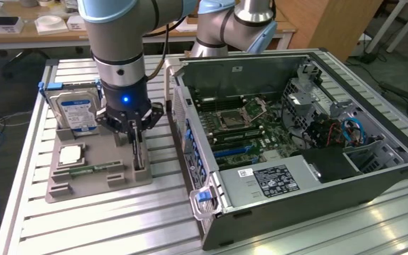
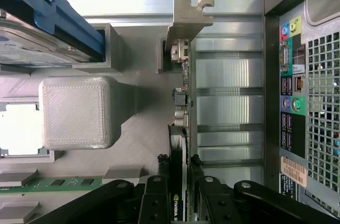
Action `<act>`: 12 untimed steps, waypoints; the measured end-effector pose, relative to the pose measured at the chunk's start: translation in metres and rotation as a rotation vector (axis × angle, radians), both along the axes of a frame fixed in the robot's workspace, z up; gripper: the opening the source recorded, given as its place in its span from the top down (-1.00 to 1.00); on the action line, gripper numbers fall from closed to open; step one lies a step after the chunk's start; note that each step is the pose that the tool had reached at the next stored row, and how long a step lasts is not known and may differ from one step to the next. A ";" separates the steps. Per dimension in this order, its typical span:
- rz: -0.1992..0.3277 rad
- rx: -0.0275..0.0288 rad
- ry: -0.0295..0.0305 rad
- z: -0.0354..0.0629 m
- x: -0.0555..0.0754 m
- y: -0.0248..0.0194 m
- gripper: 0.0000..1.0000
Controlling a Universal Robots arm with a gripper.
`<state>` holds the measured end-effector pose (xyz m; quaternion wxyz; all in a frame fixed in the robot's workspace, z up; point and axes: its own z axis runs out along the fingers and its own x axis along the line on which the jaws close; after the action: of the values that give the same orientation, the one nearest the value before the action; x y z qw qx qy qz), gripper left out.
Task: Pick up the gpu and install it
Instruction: 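Pick up the gpu and move the gpu toward the slot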
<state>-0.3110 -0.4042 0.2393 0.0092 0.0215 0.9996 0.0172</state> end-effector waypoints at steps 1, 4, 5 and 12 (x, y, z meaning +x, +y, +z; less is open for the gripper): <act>0.000 0.0004 0.0002 0.0013 0.000 0.0000 0.48; 0.000 0.0021 0.0001 0.0045 0.000 -0.0001 0.48; 0.000 0.0025 0.0001 0.0056 0.000 -0.0001 0.48; 0.000 0.0027 0.0001 0.0191 0.000 -0.0001 0.48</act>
<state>-0.3110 -0.4043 0.2584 0.0091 0.0215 0.9996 0.0185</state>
